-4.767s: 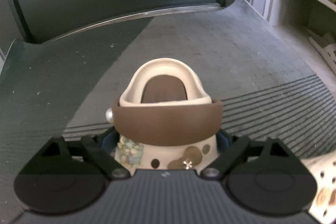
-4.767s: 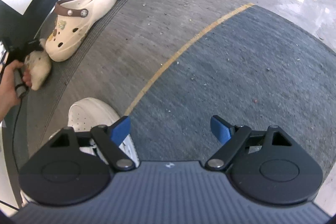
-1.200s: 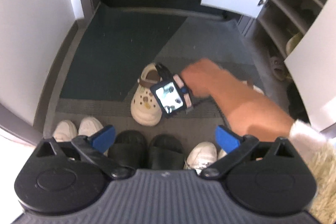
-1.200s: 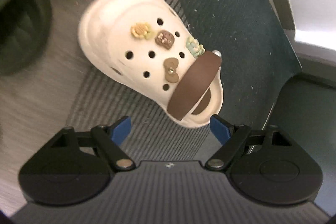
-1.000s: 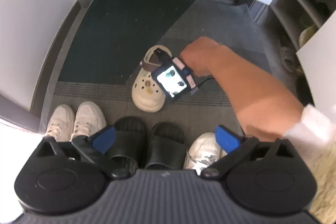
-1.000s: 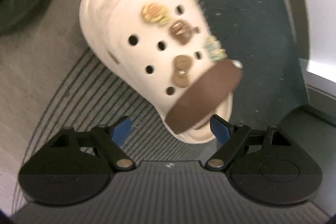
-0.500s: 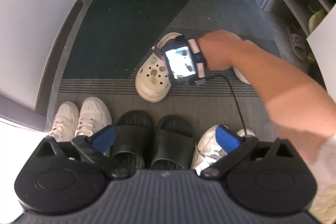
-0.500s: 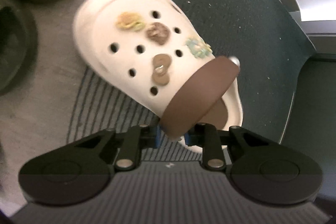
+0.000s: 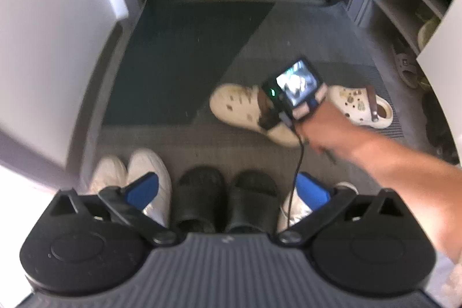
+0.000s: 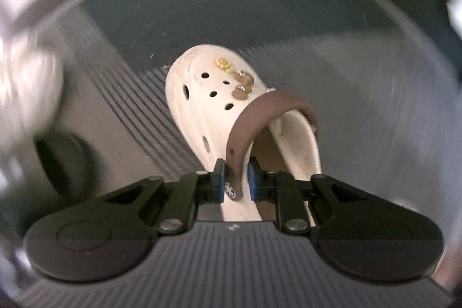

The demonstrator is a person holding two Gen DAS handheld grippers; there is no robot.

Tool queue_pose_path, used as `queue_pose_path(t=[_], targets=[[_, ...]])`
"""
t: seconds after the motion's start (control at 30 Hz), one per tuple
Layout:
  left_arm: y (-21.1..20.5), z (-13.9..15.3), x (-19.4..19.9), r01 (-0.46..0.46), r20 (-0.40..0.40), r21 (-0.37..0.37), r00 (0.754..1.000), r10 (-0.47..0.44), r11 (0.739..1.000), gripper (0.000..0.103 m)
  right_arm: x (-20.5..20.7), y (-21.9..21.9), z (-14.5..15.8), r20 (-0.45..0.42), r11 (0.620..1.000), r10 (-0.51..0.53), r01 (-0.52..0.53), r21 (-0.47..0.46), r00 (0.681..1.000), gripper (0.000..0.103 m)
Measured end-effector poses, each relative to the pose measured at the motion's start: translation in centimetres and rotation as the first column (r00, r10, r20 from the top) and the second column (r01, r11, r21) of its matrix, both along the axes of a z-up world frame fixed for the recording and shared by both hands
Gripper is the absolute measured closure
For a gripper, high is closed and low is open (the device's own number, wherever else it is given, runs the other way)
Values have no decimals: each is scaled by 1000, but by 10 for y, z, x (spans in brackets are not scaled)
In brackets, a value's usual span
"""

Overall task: Organize scattered shoes
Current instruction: 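Carry the clog toward the slides and lower it, opening the right gripper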

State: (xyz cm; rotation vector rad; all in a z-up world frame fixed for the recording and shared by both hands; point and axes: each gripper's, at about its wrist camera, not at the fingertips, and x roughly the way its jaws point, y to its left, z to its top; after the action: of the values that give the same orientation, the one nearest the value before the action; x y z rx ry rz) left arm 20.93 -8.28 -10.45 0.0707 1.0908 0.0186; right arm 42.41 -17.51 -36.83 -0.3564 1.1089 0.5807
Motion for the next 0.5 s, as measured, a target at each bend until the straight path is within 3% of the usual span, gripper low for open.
queue_pose_path(t=[0.1,0.17,0.3,0.43,0.5], targets=[[-1,5,-4,12,8,-8,1000,-12,1000,0,-24,17,-10,45,994,110,-109,-32,993,84],[-2,4,-3,12,-4,-8,1000,-12,1000,0,-37,31,-15,130,972,222,-210,-102,966,83],[-5,-1,3,10,-6,47,1000,-10,999,0,-19,28,-14,118,982,190,-188,-29,975,81],[-1,-7,11,-1,-32,28,999,2,1000,0,-6,24,-22,108,972,232,-236,19,967,69],[0,-16,18,10,-93,-14,996,-11,1000,0,-7,22,-30,122,960,273,-278,29,954,71]])
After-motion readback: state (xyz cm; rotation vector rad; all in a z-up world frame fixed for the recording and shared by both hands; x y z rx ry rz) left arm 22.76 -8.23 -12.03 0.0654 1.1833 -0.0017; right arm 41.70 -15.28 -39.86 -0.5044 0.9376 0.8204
